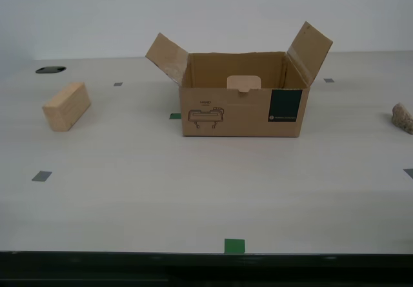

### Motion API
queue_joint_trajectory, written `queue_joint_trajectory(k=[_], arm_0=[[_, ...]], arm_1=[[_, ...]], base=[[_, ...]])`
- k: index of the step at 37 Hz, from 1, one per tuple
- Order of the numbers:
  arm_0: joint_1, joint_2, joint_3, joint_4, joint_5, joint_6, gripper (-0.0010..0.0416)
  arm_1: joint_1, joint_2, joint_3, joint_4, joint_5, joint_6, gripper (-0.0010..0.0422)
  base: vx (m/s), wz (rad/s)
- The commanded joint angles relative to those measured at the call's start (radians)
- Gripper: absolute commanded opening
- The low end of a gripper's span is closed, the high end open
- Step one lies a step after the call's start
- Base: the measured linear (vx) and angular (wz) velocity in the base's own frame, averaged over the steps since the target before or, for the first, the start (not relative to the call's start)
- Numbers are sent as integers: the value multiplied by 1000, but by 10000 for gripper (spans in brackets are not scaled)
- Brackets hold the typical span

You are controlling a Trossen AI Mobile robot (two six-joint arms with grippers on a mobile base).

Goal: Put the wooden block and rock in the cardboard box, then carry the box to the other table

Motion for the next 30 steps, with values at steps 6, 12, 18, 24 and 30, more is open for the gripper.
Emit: queue_joint_trajectory(k=[6,12,18,24,30], arm_0=[[0,0,0,3,0,0,0],[0,0,0,3,0,0,0],[0,0,0,3,0,0,0],[0,0,0,3,0,0,1],[0,0,0,3,0,-1,0]], arm_1=[[0,0,0,5,0,1,0],[0,0,0,5,0,1,0],[0,0,0,5,0,1,0],[0,0,0,5,0,1,0],[0,0,0,6,0,1,0]], base=[[0,0],[0,0],[0,0],[0,0],[0,0]])
